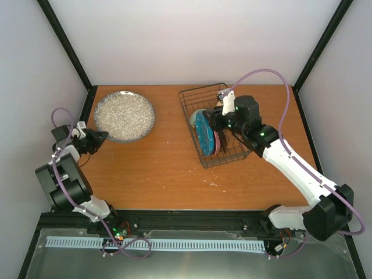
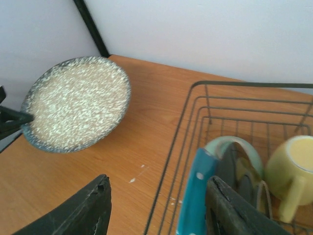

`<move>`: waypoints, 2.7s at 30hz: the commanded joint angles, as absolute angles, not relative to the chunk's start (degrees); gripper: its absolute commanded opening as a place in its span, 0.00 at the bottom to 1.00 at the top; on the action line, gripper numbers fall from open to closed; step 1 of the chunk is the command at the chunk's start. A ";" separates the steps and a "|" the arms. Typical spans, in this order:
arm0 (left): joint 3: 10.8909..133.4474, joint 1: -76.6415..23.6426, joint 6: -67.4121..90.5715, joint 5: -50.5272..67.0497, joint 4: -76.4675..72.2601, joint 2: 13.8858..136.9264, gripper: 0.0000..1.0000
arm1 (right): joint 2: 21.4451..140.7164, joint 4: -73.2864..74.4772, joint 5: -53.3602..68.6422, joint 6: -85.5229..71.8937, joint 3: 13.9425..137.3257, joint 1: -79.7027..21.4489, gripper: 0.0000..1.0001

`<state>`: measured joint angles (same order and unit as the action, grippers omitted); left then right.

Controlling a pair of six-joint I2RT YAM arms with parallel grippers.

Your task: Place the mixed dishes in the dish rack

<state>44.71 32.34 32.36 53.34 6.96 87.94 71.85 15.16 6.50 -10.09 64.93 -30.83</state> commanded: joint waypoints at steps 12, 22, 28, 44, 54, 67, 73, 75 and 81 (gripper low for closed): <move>50.21 31.29 40.49 74.03 4.40 61.01 0.01 | 88.52 15.53 38.87 -16.31 78.21 -30.33 0.76; 50.09 31.28 39.48 76.46 12.87 50.36 0.01 | 94.46 5.23 52.22 -26.19 81.63 -29.30 0.77; 47.53 31.29 40.42 76.27 13.03 47.26 0.01 | 95.78 -4.87 58.24 -34.04 80.17 -29.00 0.78; 46.09 31.20 44.70 76.34 9.65 45.22 0.01 | 102.99 -12.22 66.07 -42.37 87.68 -31.24 0.71; 45.36 30.98 44.59 75.86 9.67 44.49 0.01 | 105.40 -17.23 68.84 -46.60 90.23 -33.65 0.03; 47.58 30.92 39.17 70.91 16.08 45.69 0.26 | 100.17 -18.35 66.27 -46.73 86.27 -32.44 0.03; 48.10 30.94 37.28 68.39 17.69 46.76 0.61 | 97.74 -21.59 63.42 -49.48 82.81 -30.66 0.03; 48.32 30.94 36.59 67.62 18.23 47.14 0.71 | 97.27 -22.78 62.60 -50.17 81.96 -30.21 0.03; 50.43 30.94 33.67 61.46 21.06 47.75 1.00 | 95.14 -25.78 58.20 -52.52 78.86 -28.37 0.03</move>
